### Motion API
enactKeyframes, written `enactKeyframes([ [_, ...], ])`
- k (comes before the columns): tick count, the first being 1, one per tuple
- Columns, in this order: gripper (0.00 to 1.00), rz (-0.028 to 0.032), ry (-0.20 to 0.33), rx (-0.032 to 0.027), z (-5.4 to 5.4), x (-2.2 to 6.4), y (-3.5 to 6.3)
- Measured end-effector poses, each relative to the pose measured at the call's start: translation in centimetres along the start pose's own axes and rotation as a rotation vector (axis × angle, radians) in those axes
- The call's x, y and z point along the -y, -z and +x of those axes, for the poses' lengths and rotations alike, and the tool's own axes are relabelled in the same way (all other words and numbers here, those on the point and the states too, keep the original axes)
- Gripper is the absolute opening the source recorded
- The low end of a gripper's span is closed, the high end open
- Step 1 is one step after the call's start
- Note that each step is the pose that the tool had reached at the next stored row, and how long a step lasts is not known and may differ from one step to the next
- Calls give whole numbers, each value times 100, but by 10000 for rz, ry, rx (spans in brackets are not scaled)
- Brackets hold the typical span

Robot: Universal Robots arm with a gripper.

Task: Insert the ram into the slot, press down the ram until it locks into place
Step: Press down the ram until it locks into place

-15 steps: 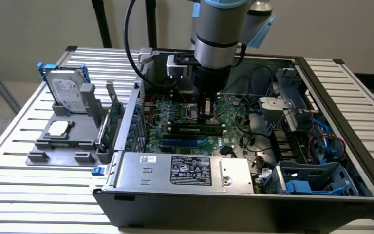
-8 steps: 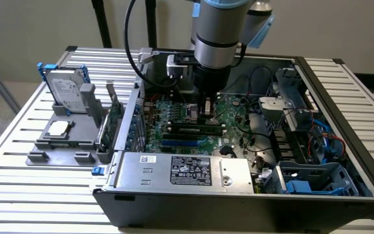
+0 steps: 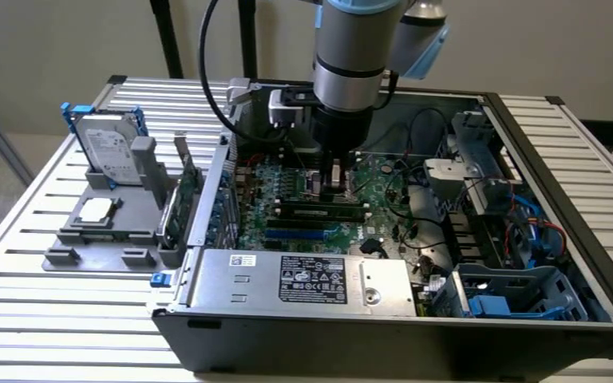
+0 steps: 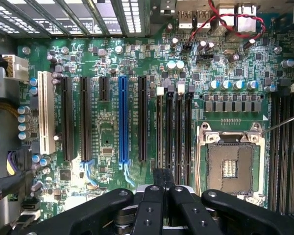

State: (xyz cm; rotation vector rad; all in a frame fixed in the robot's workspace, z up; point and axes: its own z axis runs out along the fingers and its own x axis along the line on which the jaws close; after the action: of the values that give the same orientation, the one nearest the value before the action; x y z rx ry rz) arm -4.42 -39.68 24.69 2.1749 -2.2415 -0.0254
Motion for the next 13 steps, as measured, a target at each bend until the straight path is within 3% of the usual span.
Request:
enactKeyframes([
  [4, 11, 2, 1, -23, -8, -9, -59],
  [13, 11, 10, -3, -177, -31, -15, -197],
])
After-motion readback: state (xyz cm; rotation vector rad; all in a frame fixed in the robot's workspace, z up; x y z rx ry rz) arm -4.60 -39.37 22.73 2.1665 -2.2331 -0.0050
